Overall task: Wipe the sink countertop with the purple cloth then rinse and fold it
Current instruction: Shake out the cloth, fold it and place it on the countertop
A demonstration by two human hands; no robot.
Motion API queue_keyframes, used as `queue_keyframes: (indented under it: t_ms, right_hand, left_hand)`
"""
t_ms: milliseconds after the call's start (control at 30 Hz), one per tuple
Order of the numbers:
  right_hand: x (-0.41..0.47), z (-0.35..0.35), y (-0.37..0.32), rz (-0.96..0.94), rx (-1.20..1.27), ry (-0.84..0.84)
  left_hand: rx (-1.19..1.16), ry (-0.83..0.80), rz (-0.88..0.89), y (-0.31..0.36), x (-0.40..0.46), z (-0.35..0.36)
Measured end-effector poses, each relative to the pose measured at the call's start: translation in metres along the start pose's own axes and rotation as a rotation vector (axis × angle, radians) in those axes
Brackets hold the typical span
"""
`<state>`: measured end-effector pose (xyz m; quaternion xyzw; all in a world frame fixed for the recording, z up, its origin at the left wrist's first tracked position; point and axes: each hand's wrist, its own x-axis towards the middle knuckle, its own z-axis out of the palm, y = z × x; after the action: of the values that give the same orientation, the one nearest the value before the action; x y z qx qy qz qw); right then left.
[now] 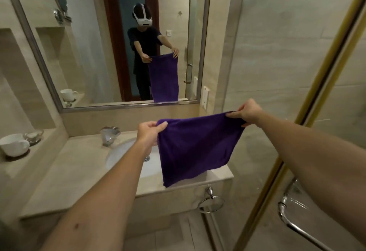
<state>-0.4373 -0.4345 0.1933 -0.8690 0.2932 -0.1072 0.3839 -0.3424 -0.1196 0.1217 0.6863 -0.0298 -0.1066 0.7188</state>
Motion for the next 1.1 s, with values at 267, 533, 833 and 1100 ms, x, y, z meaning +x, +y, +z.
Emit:
queue_keyframes:
  t_ms: [267,533,833,1100]
  right_hand:
    - [0.002,0.014,0.028,0.016,-0.035,-0.092]
    - [0.007,0.065,0.061,0.053,-0.162,-0.239]
    - [0.098,0.148,0.083,0.077,-0.227,-0.370]
    - [0.249,0.271,0.089,-0.008,-0.347,-0.506]
  left_hand:
    - [0.019,0.052,-0.044,-0.025,-0.011,-0.006]
    - [0.127,0.092,-0.191,-0.110,-0.013,-0.021]
    - [0.201,0.263,-0.313,-0.170,0.071,-0.017]
    - [0.382,0.506,-0.417,-0.241,0.212,-0.007]
